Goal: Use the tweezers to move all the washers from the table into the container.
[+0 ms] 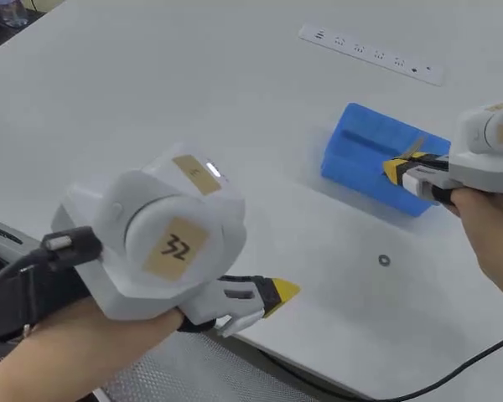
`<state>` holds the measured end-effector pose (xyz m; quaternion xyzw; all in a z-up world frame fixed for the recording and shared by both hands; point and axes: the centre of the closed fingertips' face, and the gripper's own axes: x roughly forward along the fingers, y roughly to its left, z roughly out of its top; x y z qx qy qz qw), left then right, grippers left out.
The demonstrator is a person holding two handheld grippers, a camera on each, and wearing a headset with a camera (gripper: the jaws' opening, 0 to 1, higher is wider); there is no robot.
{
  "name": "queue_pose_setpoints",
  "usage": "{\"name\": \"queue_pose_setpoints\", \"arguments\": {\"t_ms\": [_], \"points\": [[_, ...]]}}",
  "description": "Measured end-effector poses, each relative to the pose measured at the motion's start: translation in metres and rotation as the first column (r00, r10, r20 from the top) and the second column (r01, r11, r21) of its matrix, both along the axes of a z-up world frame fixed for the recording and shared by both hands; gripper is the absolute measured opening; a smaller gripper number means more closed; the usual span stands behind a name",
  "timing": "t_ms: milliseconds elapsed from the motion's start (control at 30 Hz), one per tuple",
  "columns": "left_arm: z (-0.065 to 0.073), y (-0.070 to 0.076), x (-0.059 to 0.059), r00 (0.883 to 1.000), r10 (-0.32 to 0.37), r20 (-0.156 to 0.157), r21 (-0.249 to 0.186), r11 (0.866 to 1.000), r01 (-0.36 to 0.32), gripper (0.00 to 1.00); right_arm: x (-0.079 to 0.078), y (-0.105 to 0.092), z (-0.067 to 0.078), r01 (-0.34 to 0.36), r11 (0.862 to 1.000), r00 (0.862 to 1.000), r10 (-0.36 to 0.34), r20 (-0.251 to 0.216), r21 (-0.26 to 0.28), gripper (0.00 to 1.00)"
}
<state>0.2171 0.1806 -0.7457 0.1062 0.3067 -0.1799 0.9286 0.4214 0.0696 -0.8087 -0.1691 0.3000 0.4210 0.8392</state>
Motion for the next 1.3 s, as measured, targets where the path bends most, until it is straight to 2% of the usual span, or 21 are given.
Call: {"name": "queue_pose_setpoints", "arguments": {"t_ms": [133,200,233,333,433,500,600,667,733,767,900,1033,1200,1300], "points": [[-0.001,0.0,0.0,1.0,-0.003,-0.002,0.006,1.0,0.003,0.98,0.002,-0.004,0.0,0.014,1.0,1.0,-0.014,-0.012,0.015,0.03],[0.0,-0.001,-0.001,1.0,-0.004,-0.002,0.004,1.0,0.004,0.98,0.003,-0.006,0.0,0.027,0.999,0.999,-0.026,-0.031,0.036,0.03],[0.0,-0.001,-0.001,1.0,-0.004,-0.001,0.003,1.0,0.004,0.98,0.004,-0.008,0.0,0.059,0.997,0.997,-0.057,-0.051,0.047,0.03],[0.0,-0.001,0.0,1.0,-0.006,0.001,0.006,1.0,0.006,0.98,0.004,-0.007,0.002,0.066,0.995,0.996,-0.061,-0.063,0.081,0.04],[0.001,0.0,0.0,1.0,-0.002,0.004,0.004,1.0,0.002,0.98,0.003,-0.007,0.008,0.061,0.994,0.997,-0.057,-0.044,0.089,0.04],[0.001,0.0,0.0,1.0,-0.002,0.004,0.003,1.0,0.002,0.98,0.005,-0.009,0.013,0.057,0.995,0.998,-0.057,-0.005,0.085,0.03],[0.002,-0.001,0.0,1.0,-0.006,0.006,0.008,1.0,0.006,0.98,0.003,-0.008,0.029,0.058,0.991,0.998,-0.06,0.02,0.117,0.03],[0.002,-0.002,0.0,1.0,-0.006,0.009,0.002,1.0,0.006,0.98,0.0,-0.01,0.038,0.054,0.991,0.998,-0.059,0.037,0.12,0.03],[0.002,-0.002,0.0,1.0,-0.008,0.009,0.004,1.0,0.008,0.98,-0.003,-0.01,0.043,0.048,0.991,0.997,-0.055,0.053,0.128,0.03],[0.002,-0.003,0.0,1.0,-0.009,0.008,0.006,1.0,0.009,0.98,-0.007,-0.012,0.05,0.048,0.99,0.996,-0.057,0.066,0.13,0.03],[0.002,-0.003,0.0,1.0,-0.01,0.01,0.003,1.0,0.01,0.98,-0.021,-0.012,0.06,0.036,0.99,0.994,-0.049,0.093,0.137,0.03],[0.002,-0.004,0.001,1.0,-0.012,0.011,0.002,1.0,0.012,0.98,-0.033,-0.018,0.068,0.044,0.986,0.994,-0.059,0.089,0.163,0.03],[0.003,-0.006,0.002,1.0,-0.017,0.016,0.001,1.0,0.017,0.98,-0.057,-0.019,0.065,0.033,0.988,0.996,-0.045,0.074,0.153,0.03],[0.003,-0.006,0.002,1.0,-0.018,0.018,-0.002,1.0,0.018,0.98,-0.071,-0.021,0.057,0.033,0.99,0.998,-0.041,0.051,0.139,0.03]]}}
